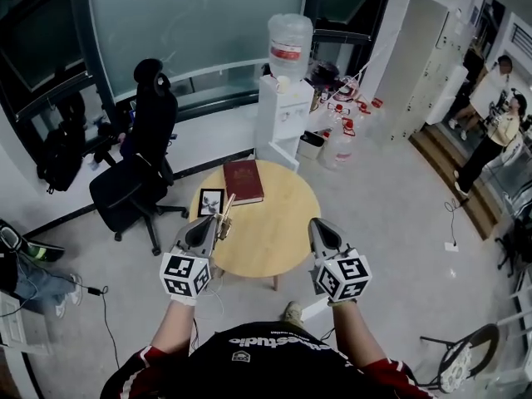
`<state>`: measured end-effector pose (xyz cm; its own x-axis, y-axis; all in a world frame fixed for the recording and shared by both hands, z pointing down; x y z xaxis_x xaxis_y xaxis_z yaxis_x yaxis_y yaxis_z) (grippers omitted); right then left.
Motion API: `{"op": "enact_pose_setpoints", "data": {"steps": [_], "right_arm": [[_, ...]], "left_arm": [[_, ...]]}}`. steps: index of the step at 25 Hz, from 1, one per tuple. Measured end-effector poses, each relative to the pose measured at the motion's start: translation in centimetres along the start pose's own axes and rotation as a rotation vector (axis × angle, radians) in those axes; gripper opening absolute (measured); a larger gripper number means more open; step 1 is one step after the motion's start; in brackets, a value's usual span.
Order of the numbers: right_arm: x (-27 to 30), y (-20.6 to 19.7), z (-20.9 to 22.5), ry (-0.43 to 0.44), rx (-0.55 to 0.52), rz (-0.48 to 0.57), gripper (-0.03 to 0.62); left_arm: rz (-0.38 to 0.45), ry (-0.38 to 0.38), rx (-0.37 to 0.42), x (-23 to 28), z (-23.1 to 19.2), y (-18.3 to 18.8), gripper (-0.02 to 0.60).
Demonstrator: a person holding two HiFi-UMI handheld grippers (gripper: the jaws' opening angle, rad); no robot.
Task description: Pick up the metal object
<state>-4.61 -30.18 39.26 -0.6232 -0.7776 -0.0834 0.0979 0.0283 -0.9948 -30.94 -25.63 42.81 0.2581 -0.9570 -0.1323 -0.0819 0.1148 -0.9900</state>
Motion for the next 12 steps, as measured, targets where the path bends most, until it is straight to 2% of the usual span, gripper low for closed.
{"op": "enact_pose_setpoints", "data": {"steps": [12], "right_arm": [[-0.6,0.3,0.2,-0.041,-0.048,-0.020,0.026]], "left_arm": [[0.047,-0.019,-0.003,0.6,0.2,1.5,0.021]]}}
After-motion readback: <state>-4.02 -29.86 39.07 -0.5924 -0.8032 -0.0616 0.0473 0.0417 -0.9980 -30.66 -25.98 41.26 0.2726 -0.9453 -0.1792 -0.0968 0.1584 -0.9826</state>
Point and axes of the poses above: the fingertips, and each gripper's own axes: x forward along the fingers, z to its right, y out of its top, the point moved 3 cm from there along -x, backward along the fingers, and after that the axes turned 11 degrees about z, right-handed, at the moved point
